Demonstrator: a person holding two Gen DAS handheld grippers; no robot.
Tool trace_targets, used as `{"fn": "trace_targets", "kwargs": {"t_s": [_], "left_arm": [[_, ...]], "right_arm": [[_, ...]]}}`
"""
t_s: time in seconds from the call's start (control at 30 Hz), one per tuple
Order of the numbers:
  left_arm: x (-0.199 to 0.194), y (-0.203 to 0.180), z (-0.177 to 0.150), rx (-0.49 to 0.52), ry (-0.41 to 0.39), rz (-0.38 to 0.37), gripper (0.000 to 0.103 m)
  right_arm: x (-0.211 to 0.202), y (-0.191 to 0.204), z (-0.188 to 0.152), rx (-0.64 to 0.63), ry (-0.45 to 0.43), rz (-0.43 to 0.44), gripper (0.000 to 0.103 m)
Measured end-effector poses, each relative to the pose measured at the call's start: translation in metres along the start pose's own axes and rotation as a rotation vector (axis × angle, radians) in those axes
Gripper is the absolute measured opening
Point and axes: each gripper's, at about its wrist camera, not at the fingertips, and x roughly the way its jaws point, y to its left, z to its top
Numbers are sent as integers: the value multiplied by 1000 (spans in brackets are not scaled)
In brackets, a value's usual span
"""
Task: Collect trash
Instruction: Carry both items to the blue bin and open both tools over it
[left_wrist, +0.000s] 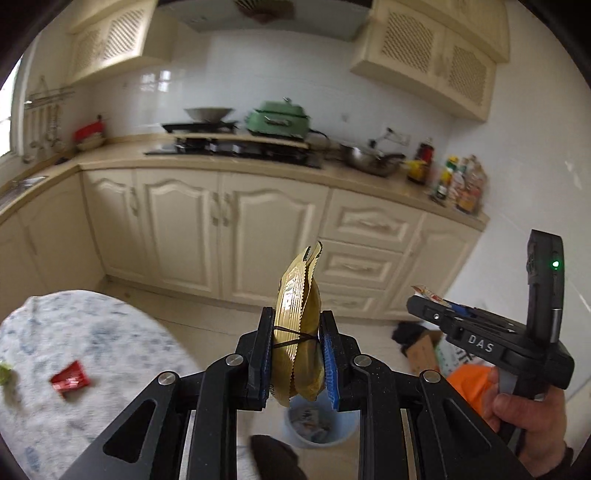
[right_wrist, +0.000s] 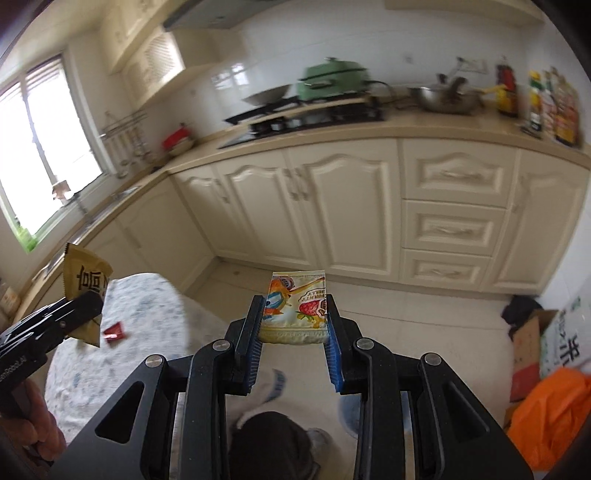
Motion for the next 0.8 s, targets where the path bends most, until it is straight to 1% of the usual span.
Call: {"fn": "trace_targets", "kwargs": {"t_s": [0.07,0.2,0.33,0.43,0.53,0.6,0.7,0.73,0.77,0.8], "left_arm": [[27,-15,1,23,42,-25,19],[84,-37,-7,46,159,-74,19],[133,-54,-13,54,262,-111,19],[166,-61,-16,61,323,-123,19],[207,-60,-8,65,381,-130,19],[226,-62,-7,69,413,-137,20],[272,-61,10,91,467,-121,22],[279,-62,10,98,475,-111,24],[293,-61,15,106,487,-102,27],[301,-63,17,111,498,-98,35]], "right_arm": [[10,-20,-4,30,24,-31,30],[37,-60,-17,99,88,-69,30],[63,-92,-32,154,148,-81,30],[81,-110,-41,188,185,-84,30],[97,-123,-48,213,216,-82,30],[108,-130,-52,227,234,-78,30],[122,-140,-54,247,258,-77,32],[127,-142,-55,251,268,-77,32],[130,-144,-56,257,275,-77,35],[132,-147,-57,267,278,-81,39]]}}
